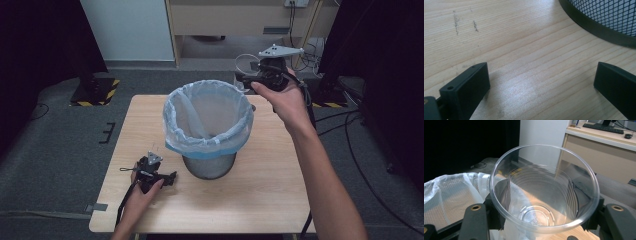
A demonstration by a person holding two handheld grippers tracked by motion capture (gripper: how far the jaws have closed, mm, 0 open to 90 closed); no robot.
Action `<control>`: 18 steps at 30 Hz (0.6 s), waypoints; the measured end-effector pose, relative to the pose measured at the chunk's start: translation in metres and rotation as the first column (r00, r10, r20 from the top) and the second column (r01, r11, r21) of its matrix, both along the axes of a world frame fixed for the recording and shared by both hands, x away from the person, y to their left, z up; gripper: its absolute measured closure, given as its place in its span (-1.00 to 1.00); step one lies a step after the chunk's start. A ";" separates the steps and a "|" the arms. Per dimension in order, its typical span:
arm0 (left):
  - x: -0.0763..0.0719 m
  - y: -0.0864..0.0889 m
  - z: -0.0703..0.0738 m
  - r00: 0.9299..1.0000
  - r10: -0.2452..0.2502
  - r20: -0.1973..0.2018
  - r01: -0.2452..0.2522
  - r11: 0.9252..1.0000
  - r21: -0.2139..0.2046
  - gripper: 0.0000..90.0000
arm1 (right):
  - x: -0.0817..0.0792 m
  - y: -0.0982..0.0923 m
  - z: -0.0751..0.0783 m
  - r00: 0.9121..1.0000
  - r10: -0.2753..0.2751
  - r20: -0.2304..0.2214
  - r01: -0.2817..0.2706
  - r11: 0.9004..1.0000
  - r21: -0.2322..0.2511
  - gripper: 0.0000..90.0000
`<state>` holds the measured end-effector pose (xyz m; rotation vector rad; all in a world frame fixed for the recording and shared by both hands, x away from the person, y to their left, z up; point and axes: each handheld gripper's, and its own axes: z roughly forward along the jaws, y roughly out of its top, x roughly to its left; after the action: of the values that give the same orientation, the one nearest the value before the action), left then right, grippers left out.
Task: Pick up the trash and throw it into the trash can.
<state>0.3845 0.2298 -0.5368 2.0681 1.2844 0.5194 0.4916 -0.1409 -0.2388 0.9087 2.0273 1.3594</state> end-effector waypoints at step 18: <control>0.000 0.000 0.000 1.000 0.000 0.000 0.000 1.000 0.000 -1.00 | -0.002 0.015 -0.006 0.999 0.048 -0.018 -0.048 0.999 0.002 -0.21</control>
<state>0.3845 0.2298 -0.5368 2.0681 1.2843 0.5197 0.4898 -0.1258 -0.2445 0.8809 2.0743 1.3832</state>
